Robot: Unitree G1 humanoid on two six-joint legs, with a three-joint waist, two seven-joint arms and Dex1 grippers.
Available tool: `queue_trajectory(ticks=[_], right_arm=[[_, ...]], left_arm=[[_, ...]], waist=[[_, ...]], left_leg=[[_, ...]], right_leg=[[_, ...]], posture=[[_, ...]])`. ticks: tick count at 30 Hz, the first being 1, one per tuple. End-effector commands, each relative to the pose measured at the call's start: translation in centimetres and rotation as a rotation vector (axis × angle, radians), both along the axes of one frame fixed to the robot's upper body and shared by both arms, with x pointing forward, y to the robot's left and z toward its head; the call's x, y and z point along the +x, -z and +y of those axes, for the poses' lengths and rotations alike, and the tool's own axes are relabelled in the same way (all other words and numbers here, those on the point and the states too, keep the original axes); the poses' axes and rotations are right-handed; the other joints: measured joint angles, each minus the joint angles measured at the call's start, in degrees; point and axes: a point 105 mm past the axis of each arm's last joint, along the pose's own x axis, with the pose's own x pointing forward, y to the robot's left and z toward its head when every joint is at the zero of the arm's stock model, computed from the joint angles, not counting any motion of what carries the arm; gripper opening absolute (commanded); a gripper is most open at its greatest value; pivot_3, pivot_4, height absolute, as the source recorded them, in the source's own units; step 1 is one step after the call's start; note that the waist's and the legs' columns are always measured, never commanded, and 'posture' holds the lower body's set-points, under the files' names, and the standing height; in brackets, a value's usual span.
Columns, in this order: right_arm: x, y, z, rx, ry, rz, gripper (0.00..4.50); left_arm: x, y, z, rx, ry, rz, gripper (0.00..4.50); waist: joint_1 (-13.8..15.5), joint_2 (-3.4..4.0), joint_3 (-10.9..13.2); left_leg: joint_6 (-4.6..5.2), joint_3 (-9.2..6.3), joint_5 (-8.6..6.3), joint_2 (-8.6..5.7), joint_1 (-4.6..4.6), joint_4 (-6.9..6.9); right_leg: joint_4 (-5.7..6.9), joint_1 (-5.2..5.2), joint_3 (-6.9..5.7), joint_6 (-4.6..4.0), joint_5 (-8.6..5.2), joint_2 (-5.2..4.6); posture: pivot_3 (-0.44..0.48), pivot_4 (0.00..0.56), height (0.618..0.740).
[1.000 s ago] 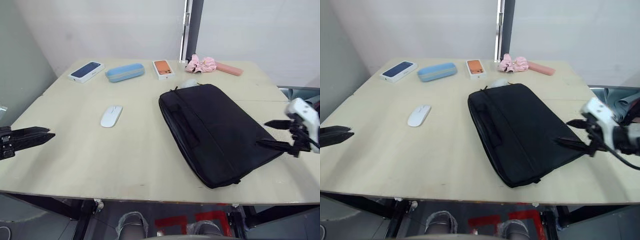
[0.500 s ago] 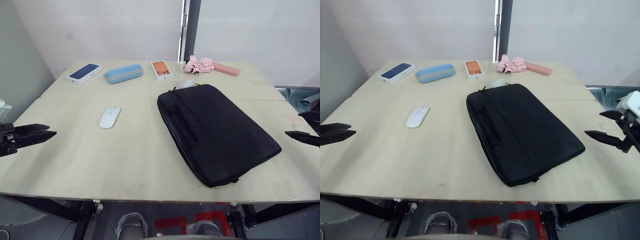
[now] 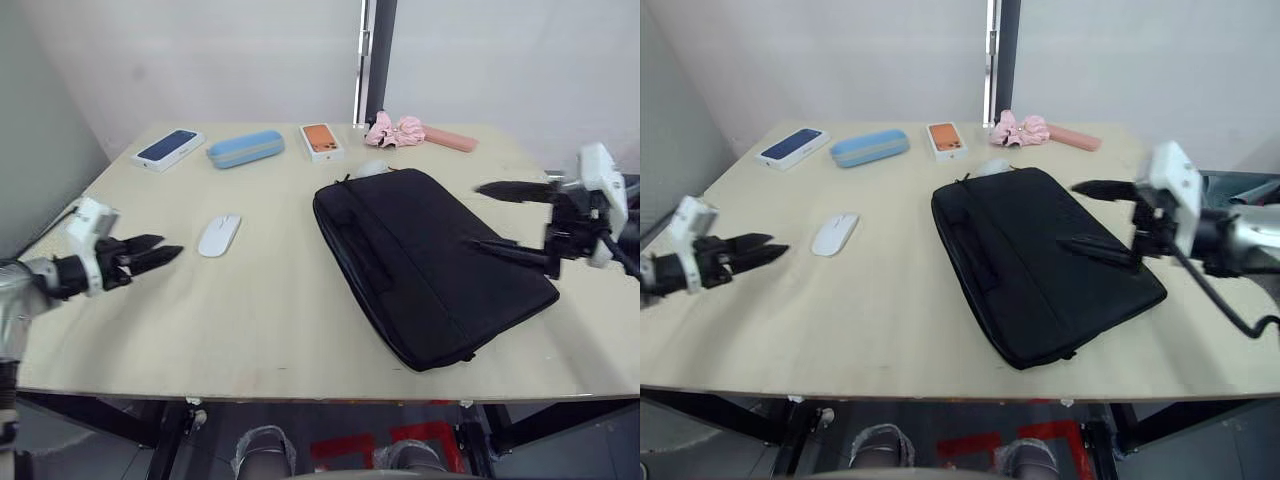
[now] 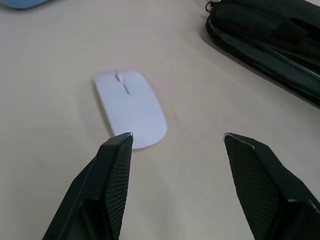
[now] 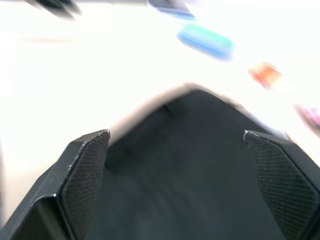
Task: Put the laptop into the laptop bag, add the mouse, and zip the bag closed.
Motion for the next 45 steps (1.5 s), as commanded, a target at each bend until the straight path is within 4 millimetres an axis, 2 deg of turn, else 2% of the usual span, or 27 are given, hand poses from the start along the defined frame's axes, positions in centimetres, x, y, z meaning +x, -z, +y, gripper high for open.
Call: queue_trajectory(ticks=[1,4,7,8,11,20,27,36,42,45], right_arm=[[-0.6,-0.7,2.3,0.013,-0.079,-0.021,4.48],[-0.9,-1.2,3.9,0.012,-0.136,-0.035,4.48],[-0.5,-1.1,4.5,0.005,-0.136,-0.033,4.48],[-0.4,-1.1,4.5,0.007,-0.132,-0.032,4.5],[-0.1,-0.9,4.2,0.002,-0.12,-0.035,4.5],[0.2,-0.9,3.9,-0.011,-0.097,-0.064,4.5],[0.1,-1.0,4.2,-0.012,-0.094,-0.085,4.5],[-0.3,-0.7,4.8,-0.019,-0.085,-0.082,4.5],[-0.6,-0.9,5.1,-0.019,-0.088,-0.096,4.5],[-0.6,-1.0,5.2,-0.022,-0.086,-0.098,4.5]], left_arm=[[0.3,-0.9,-0.9,0.041,-0.025,-0.062,3.07],[1.0,-0.3,-2.2,0.038,-0.051,-0.074,3.07],[2.6,0.1,-1.4,0.071,-0.2,-0.096,3.07],[3.2,0.1,-1.0,0.08,-0.25,-0.107,3.59],[4.3,0.0,-0.7,0.074,-0.344,-0.11,4.45],[6.0,0.4,-2.7,0.009,-0.308,-0.062,4.45],[8.4,2.0,-2.6,0.071,-0.315,-0.035,4.45],[10.3,3.1,-4.1,0.092,-0.253,-0.029,4.45],[11.6,3.8,-3.0,0.081,-0.302,-0.015,4.45],[12.0,4.3,-3.6,0.087,-0.279,-0.003,4.45]], waist=[[0.1,0.0,0.0],[0.2,0.02,0.0],[0.6,0.02,0.0],[0.6,0.01,0.0],[0.6,0.01,0.0],[0.5,0.0,0.0],[0.6,0.0,0.0],[0.7,0.01,0.0],[0.7,0.01,0.0],[0.8,0.0,0.0]], left_leg=[[0.0,-0.01,0.0,0.0,-0.01,0.0],[0.0,0.01,0.0,-0.06,-0.01,0.02],[0.0,-0.02,0.0,-0.08,-0.01,0.07],[-0.01,-0.06,0.0,-0.07,-0.03,0.1],[-0.01,-0.14,0.0,-0.06,-0.1,0.19],[-0.02,-0.13,0.0,-0.06,-0.12,0.21],[-0.02,-0.12,0.0,-0.08,-0.12,0.21],[-0.03,-0.15,0.0,-0.08,-0.18,0.2],[-0.03,-0.15,0.0,-0.09,-0.18,0.21],[-0.03,-0.16,0.0,-0.09,-0.19,0.19]], right_leg=[[-0.01,-0.01,-0.01,0.0,0.0,0.0],[0.01,0.01,0.02,0.0,0.0,-0.04],[0.05,0.03,0.0,0.0,0.0,-0.07],[0.05,0.05,-0.03,0.0,0.0,-0.05],[0.08,0.05,-0.08,0.01,0.01,-0.04],[0.09,0.03,-0.06,0.02,0.01,-0.04],[0.08,0.03,-0.05,0.02,0.01,-0.05],[0.06,0.01,-0.08,0.03,0.02,-0.05],[0.06,0.02,-0.06,0.04,0.03,-0.06],[0.03,0.01,-0.08,0.04,0.03,-0.06]], posture=[[0.0,0.15,0.74],[0.0,0.15,0.74],[0.0,0.15,0.74],[0.0,0.15,0.74],[0.0,0.15,0.74],[0.0,0.15,0.74],[0.0,0.15,0.74],[0.0,0.15,0.74],[0.0,0.15,0.74],[0.0,0.15,0.74]])
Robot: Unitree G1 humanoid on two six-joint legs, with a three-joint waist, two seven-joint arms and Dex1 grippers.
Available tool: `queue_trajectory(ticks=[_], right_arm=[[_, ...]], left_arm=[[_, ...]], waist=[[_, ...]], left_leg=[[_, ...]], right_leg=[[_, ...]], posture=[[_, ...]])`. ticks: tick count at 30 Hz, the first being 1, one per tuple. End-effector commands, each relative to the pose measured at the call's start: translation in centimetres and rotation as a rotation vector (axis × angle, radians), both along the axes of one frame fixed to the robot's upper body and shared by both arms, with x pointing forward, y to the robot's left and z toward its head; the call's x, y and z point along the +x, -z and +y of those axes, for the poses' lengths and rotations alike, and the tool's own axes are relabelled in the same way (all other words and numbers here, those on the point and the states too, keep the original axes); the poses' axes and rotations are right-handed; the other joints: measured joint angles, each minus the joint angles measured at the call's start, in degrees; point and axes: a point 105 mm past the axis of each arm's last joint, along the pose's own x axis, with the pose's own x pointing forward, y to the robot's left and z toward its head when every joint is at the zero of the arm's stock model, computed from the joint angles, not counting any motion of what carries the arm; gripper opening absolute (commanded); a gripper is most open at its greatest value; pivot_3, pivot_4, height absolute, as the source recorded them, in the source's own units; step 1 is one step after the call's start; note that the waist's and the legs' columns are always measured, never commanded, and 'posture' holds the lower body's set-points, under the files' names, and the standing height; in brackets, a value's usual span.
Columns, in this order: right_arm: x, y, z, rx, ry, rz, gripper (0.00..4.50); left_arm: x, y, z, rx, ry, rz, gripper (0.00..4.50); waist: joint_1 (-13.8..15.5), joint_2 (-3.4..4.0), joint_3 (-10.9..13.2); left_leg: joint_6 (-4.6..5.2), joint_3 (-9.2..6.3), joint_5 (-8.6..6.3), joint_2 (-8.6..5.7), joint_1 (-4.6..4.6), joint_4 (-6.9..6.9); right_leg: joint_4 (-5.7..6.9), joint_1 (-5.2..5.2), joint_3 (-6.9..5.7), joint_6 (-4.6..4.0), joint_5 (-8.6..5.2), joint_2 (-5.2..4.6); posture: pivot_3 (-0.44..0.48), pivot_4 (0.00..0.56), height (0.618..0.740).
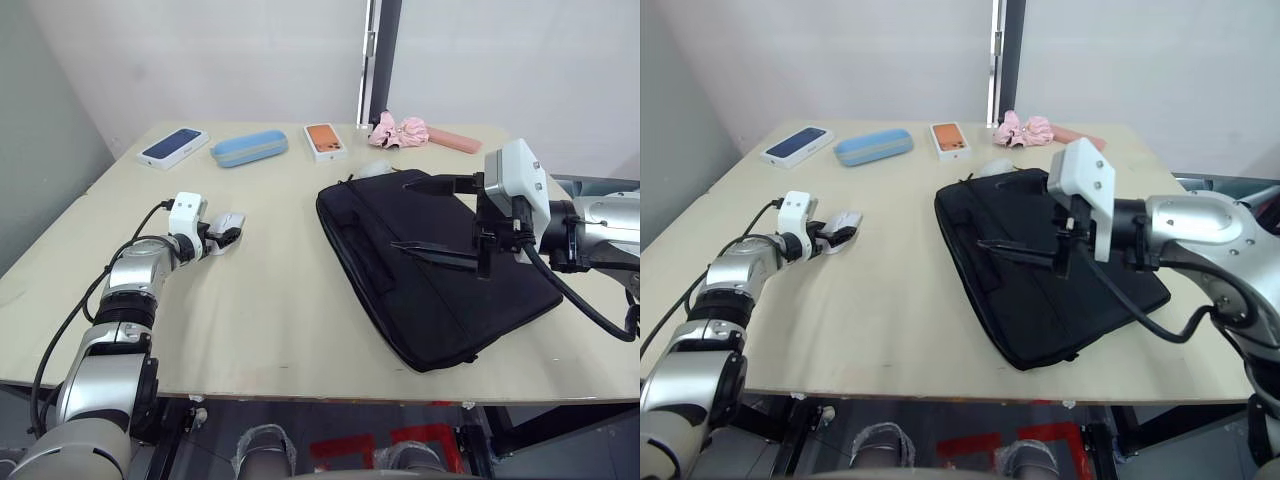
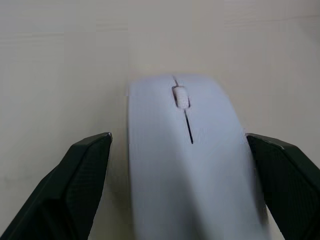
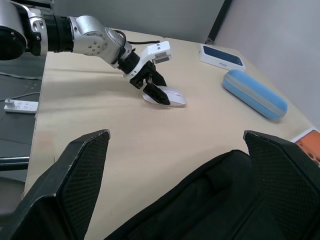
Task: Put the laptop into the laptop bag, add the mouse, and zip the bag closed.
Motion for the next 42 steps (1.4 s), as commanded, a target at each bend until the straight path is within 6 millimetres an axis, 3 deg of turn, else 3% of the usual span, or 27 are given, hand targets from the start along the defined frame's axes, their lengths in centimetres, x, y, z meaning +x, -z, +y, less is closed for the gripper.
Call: queue_trajectory(ticks=[1,6,9,11,12,17,22,23,25,27,29,33,39,42], right_arm=[[-0.6,-0.9,0.5,-0.001,-0.018,-0.051,4.5],[-0.6,-1.0,0.5,0.0,-0.013,-0.055,4.5],[-0.6,-1.0,0.5,0.001,-0.005,-0.053,4.5],[-0.6,-1.0,0.5,0.002,-0.002,-0.051,4.5],[-0.6,-1.0,0.4,0.003,-0.001,-0.05,4.5],[-0.5,-1.0,0.5,0.007,-0.003,-0.048,4.5],[-0.1,-0.9,0.6,0.012,-0.003,-0.038,4.5],[0.1,-0.7,0.8,0.015,0.003,-0.034,4.5],[0.9,-0.5,1.4,0.059,0.039,0.009,4.5],[1.8,0.7,2.8,0.096,0.086,0.114,4.5],[2.5,2.5,4.2,0.093,0.143,0.225,4.5],[5.0,4.5,5.8,0.176,0.312,0.369,4.5],[7.1,9.7,5.9,-0.011,0.525,0.454,4.5],[7.9,10.8,5.9,-0.106,0.57,0.415,4.5]], left_arm=[[0.8,-1.0,-0.9,0.023,0.043,-0.035,4.45],[0.9,-0.1,-2.1,0.035,0.106,-0.014,4.45],[0.2,0.5,-2.0,0.045,0.153,0.015,3.79],[-0.2,0.6,-1.3,0.061,0.148,0.024,2.97],[-0.3,0.5,-0.9,0.063,0.144,0.027,2.85],[-0.7,-0.6,0.2,0.092,0.148,0.022,2.85],[-1.4,-3.4,-2.2,0.059,0.342,-0.039,2.85],[-2.2,-3.9,-2.9,0.056,0.428,-0.038,2.85],[-5.9,-5.4,-4.8,0.121,0.754,-0.071,2.85],[-9.3,-6.3,-5.4,0.18,0.983,-0.04,2.85],[-10.4,-7.2,-5.8,0.189,1.054,-0.024,2.85],[-10.8,-7.6,-6.9,0.264,1.137,-0.045,2.85],[-10.2,-8.0,-8.5,0.27,1.189,-0.112,2.85],[-10.1,-7.9,-8.2,0.294,1.195,-0.107,2.85]], waist=[[0.1,0.0,0.0],[0.5,0.0,0.0],[0.6,0.0,0.0],[0.6,0.0,0.0],[0.5,0.0,0.0],[0.0,0.01,0.0],[0.2,0.02,0.0],[0.2,0.02,0.0],[-0.3,0.01,0.0],[-1.2,-0.02,0.1],[-0.8,0.07,0.1],[-0.2,0.23,0.2],[0.0,0.23,0.2],[-0.2,0.25,0.2]], left_leg=[[0.0,0.0,0.0,0.0,-0.01,0.0],[0.0,0.0,0.0,-0.02,-0.01,0.0],[0.0,0.0,-0.01,-0.02,-0.01,0.0],[-0.01,0.0,-0.01,-0.02,-0.01,0.0],[-0.01,0.0,-0.01,-0.02,-0.01,-0.01],[-0.03,0.0,-0.01,-0.01,0.0,-0.04],[-0.04,0.0,-0.01,-0.01,-0.02,-0.09],[-0.04,-0.01,-0.01,-0.01,-0.03,-0.11],[-0.05,0.02,-0.02,-0.01,-0.04,-0.18],[-0.14,0.16,-0.01,0.04,-0.02,-0.43],[-0.36,0.19,0.08,0.05,0.08,-0.7],[-0.47,0.17,0.15,0.04,0.13,-0.88],[-0.77,0.14,0.32,-0.03,-0.05,-0.87],[-0.84,0.12,0.33,-0.01,-0.1,-0.92]], right_leg=[[-0.01,0.0,0.0,0.0,0.0,0.0],[-0.01,0.01,0.0,0.0,0.0,-0.03],[-0.02,0.02,0.0,0.0,0.0,-0.03],[-0.02,0.01,0.0,0.0,0.0,-0.03],[-0.02,0.01,0.0,0.0,0.0,-0.03],[-0.02,0.0,0.0,0.0,0.0,-0.02],[-0.06,-0.04,-0.02,0.0,0.0,-0.03],[-0.1,-0.03,-0.05,0.0,0.0,-0.03],[-0.15,-0.05,-0.03,0.0,0.0,-0.03],[-0.25,-0.19,0.06,-0.01,-0.01,0.04],[-0.23,-0.28,0.08,-0.08,-0.06,0.09],[-0.03,-0.42,0.05,-0.25,-0.22,0.12],[-0.13,-0.5,-0.01,-0.22,-0.21,0.06],[-0.13,-0.55,-0.03,-0.19,-0.22,0.09]], posture=[[0.0,0.15,0.74],[0.0,0.15,0.74],[0.0,0.15,0.74],[0.0,0.15,0.74],[0.0,0.15,0.74],[0.0,0.15,0.74],[0.0,0.15,0.74],[0.0,0.15,0.74],[0.0,0.15,0.74],[0.0,0.15,0.74],[0.0,0.15,0.74],[0.0,0.15,0.74],[0.0,0.15,0.74],[0.0,0.15,0.74]])
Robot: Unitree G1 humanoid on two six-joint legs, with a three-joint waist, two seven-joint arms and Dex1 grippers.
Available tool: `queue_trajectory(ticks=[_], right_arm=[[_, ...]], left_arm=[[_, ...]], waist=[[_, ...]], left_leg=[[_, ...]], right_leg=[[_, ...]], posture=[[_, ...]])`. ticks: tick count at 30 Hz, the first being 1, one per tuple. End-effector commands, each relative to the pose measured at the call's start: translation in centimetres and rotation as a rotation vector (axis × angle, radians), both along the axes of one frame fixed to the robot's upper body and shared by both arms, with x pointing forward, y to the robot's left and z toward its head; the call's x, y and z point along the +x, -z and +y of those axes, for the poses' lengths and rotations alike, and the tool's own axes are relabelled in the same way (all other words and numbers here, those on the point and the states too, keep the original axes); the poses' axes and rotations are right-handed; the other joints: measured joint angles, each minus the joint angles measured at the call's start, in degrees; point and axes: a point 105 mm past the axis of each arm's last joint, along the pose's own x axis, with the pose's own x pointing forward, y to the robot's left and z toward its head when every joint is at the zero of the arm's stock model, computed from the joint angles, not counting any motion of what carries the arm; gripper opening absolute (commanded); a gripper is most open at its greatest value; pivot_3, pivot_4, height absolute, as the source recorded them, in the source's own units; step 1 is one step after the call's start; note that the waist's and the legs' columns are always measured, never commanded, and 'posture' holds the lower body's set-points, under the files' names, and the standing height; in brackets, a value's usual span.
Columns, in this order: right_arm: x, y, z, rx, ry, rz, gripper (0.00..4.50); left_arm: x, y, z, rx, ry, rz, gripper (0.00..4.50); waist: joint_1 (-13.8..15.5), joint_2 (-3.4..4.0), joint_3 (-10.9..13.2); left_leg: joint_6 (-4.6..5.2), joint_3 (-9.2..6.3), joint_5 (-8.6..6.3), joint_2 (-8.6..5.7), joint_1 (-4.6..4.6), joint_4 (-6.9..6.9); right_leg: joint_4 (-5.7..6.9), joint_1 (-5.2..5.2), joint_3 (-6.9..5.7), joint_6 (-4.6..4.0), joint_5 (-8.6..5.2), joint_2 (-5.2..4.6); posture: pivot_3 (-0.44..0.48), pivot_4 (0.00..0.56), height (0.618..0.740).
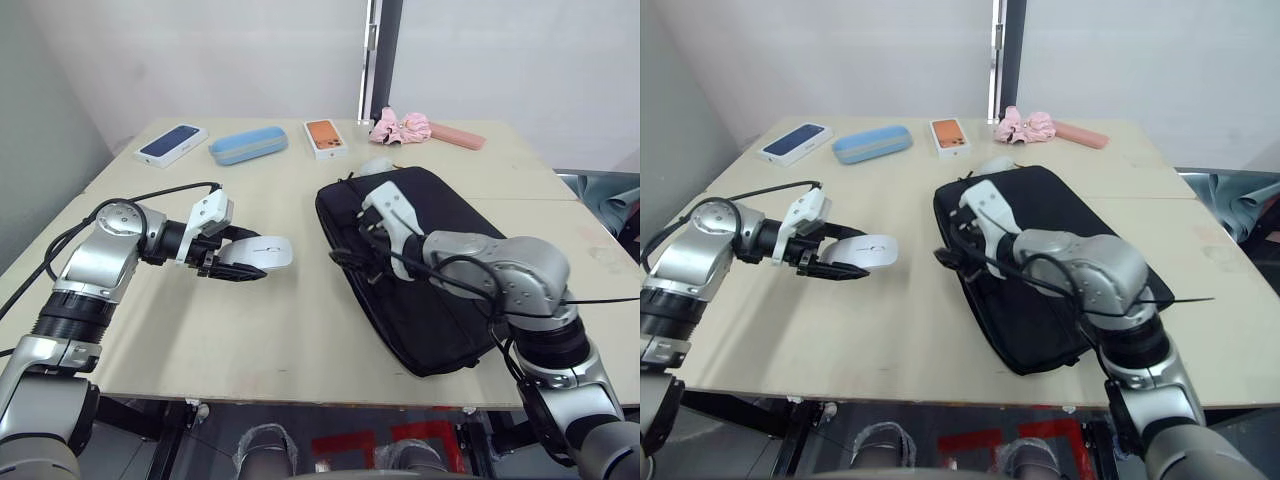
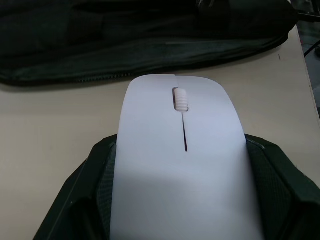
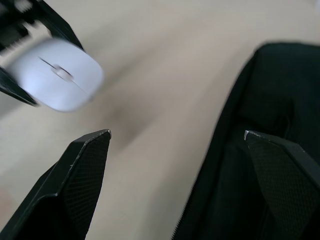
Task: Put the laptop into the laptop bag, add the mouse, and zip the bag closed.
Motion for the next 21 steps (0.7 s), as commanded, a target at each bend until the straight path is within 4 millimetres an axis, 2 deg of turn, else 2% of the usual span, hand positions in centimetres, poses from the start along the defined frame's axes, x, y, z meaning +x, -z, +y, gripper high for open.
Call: queue_trajectory(ticks=[1,5,9,14,17,21], right_arm=[[1.1,-0.2,0.2,-0.093,0.025,-0.061,4.5],[1.4,0.0,0.9,-0.14,0.015,-0.078,4.5],[1.7,0.5,1.2,-0.207,0.015,-0.094,4.5],[2.5,0.6,1.2,-0.262,0.042,-0.112,4.5],[3.7,1.7,0.4,-0.385,0.079,-0.153,4.5],[4.0,3.2,0.3,-0.46,0.075,-0.171,4.5]], left_arm=[[0.1,-0.8,0.4,0.019,0.022,-0.043,2.85],[0.3,-1.2,1.0,0.026,0.006,-0.059,2.85],[0.3,-0.7,1.8,0.047,-0.038,-0.031,2.85],[0.0,-0.4,1.7,0.041,-0.04,-0.02,2.85],[0.1,-0.4,1.4,0.032,-0.044,-0.022,2.85],[0.2,-0.6,1.1,0.015,-0.063,-0.013,2.85]], waist=[[-0.4,0.01,0.0],[-0.6,0.02,0.0],[-0.4,0.02,0.0],[-0.4,0.02,0.0],[-0.4,0.02,0.0],[-0.3,0.02,0.0]], left_leg=[[-0.02,0.01,0.0,0.0,0.0,-0.02],[-0.11,0.01,0.01,0.06,0.0,-0.05],[-0.11,0.02,0.01,0.05,-0.01,-0.05],[-0.11,0.02,0.01,0.05,0.0,-0.04],[-0.13,0.01,0.02,0.05,0.02,-0.03],[-0.14,-0.01,0.03,0.05,0.01,-0.03]], right_leg=[[0.0,-0.02,0.02,0.01,0.0,0.01],[0.06,-0.09,0.04,0.03,0.0,0.07],[0.03,-0.09,0.04,0.06,0.02,0.06],[0.09,-0.09,0.05,0.06,0.02,0.06],[0.12,-0.09,0.04,0.06,0.02,0.06],[0.12,-0.08,0.02,0.06,0.02,0.06]], posture=[[0.0,0.15,0.74],[0.0,0.15,0.74],[0.0,0.15,0.74],[0.0,0.15,0.74],[0.0,0.15,0.74],[0.0,0.15,0.74]])
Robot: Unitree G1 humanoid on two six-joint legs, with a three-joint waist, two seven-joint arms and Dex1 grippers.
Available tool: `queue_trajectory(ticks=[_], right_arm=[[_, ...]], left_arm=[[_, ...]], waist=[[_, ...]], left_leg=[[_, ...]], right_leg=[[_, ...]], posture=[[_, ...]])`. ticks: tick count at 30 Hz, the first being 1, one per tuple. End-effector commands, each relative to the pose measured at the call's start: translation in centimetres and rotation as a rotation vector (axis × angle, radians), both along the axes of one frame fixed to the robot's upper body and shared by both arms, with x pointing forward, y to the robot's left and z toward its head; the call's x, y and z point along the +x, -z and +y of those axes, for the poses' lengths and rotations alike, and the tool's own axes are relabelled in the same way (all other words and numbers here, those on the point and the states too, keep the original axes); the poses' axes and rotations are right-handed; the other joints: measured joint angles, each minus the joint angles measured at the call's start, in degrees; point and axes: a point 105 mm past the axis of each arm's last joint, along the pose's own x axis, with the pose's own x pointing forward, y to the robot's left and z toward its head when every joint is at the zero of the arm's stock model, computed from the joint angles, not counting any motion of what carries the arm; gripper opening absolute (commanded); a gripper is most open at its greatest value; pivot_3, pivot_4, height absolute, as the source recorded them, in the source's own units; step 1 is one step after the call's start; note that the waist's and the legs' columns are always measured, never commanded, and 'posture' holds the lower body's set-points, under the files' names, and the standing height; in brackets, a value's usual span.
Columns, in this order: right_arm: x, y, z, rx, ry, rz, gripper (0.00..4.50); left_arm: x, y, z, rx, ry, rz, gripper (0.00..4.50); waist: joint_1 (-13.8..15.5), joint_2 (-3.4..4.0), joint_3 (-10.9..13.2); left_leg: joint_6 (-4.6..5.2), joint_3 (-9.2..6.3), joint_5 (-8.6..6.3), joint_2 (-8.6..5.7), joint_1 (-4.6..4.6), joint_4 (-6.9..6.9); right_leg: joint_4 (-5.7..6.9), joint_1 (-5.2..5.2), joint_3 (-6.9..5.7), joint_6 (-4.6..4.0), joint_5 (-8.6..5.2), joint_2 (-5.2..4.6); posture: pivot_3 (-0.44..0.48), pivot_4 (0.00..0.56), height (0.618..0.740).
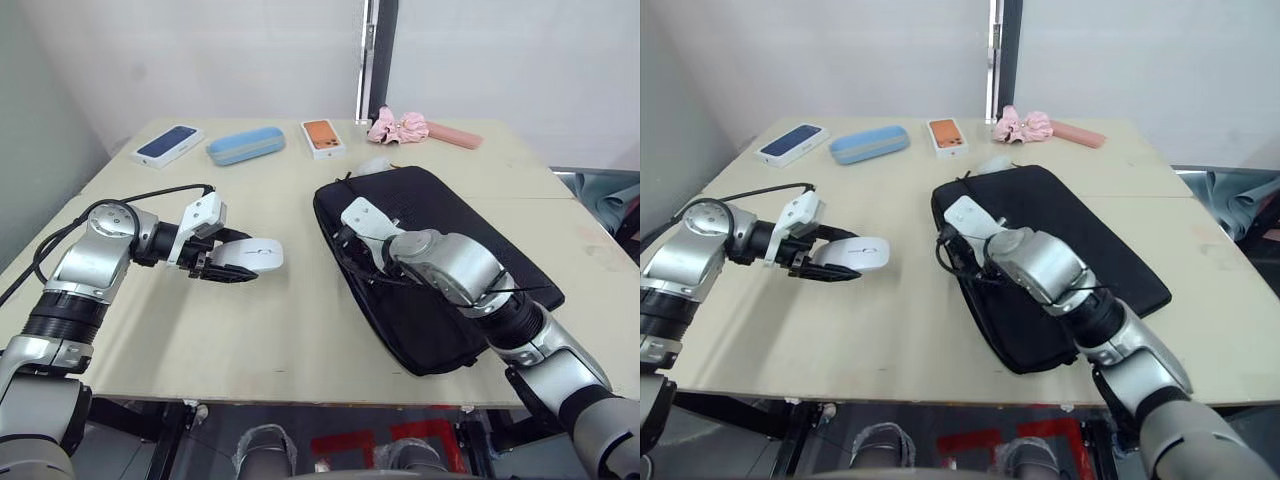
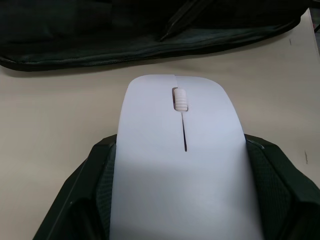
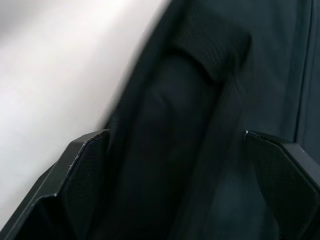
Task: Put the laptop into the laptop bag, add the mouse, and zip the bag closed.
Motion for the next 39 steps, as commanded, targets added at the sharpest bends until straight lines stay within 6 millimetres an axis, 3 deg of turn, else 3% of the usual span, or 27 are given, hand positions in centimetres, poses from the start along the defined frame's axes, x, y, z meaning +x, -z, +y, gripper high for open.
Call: queue_trajectory(ticks=[1,3,4,12,17,20,24,29,34,39], right_arm=[[0.5,0.1,0.1,-0.05,-0.01,-0.053,4.5],[0.9,0.3,-0.2,-0.065,0.004,-0.065,4.5],[1.0,0.3,-0.4,-0.065,0.009,-0.066,4.25],[1.3,0.1,-1.1,-0.12,0.002,-0.117,1.64],[0.9,-0.3,-0.5,-0.077,-0.018,-0.102,0.04],[0.8,-0.6,-0.6,-0.055,-0.011,-0.091,0.04],[0.8,-2.5,-0.9,0.043,-0.001,-0.066,0.04],[0.6,-8.1,-1.3,0.321,0.025,-0.041,0.04],[0.1,-13.4,-3.0,0.377,0.019,-0.123,0.04],[0.1,-15.2,-5.6,0.298,0.064,-0.218,0.04]], left_arm=[[0.0,-1.3,-0.5,-0.015,0.01,-0.042,2.85],[0.0,-1.4,-0.6,-0.019,0.009,-0.042,2.85],[0.0,-1.4,-0.7,-0.021,0.008,-0.043,2.85],[0.0,-1.7,-1.0,-0.027,0.007,-0.048,2.85],[0.1,-2.1,-1.4,-0.041,0.015,-0.046,2.85],[0.1,-2.0,-1.7,-0.042,0.024,-0.042,2.85],[0.1,-1.7,-2.6,-0.048,0.049,-0.039,2.85],[0.5,-1.6,-4.5,-0.081,0.081,-0.052,2.85],[0.8,-1.0,-6.3,-0.114,0.1,-0.048,2.85],[2.0,-0.4,-7.6,-0.151,0.093,-0.043,2.85]], waist=[[0.0,0.0,0.0],[-0.1,-0.01,0.0],[-0.1,-0.01,0.0],[0.2,-0.01,0.0],[0.1,-0.01,0.0],[0.0,-0.01,0.0],[0.2,-0.01,0.0],[0.3,-0.01,0.0],[-0.1,-0.01,0.0],[0.6,-0.01,0.0]], left_leg=[[0.0,0.0,0.0,0.0,0.0,0.0],[0.0,0.0,0.0,0.0,0.01,0.02],[0.0,0.0,0.0,0.0,0.01,0.03],[-0.01,-0.04,0.01,-0.01,0.03,0.3],[-0.01,-0.04,0.01,-0.01,0.06,0.38],[-0.02,-0.04,0.01,-0.01,0.08,0.39],[-0.01,-0.04,0.01,-0.01,0.05,0.39],[0.0,-0.05,0.02,-0.01,0.01,0.38],[0.0,-0.03,0.02,0.0,0.02,0.36],[0.0,-0.03,0.02,0.0,0.01,0.31]], right_leg=[[0.0,0.0,0.0,0.0,0.0,0.0],[0.01,0.01,0.01,0.01,0.01,0.0],[0.04,0.01,0.02,0.01,0.01,0.0],[0.36,0.01,0.06,0.0,0.01,-0.03],[0.49,0.01,0.09,-0.01,0.0,-0.03],[0.52,0.01,0.11,-0.01,0.0,-0.03],[0.49,0.01,0.1,-0.02,-0.01,-0.03],[0.5,-0.03,0.09,-0.04,-0.02,-0.02],[0.53,-0.08,0.12,-0.06,-0.02,0.01],[0.48,-0.08,0.11,-0.06,-0.03,0.01]], posture=[[0.0,0.15,0.74],[0.0,0.15,0.74],[0.0,0.15,0.74],[0.0,0.15,0.74],[0.0,0.15,0.74],[0.0,0.15,0.74],[0.0,0.15,0.74],[0.0,0.15,0.74],[0.0,0.15,0.74],[0.0,0.15,0.74]])
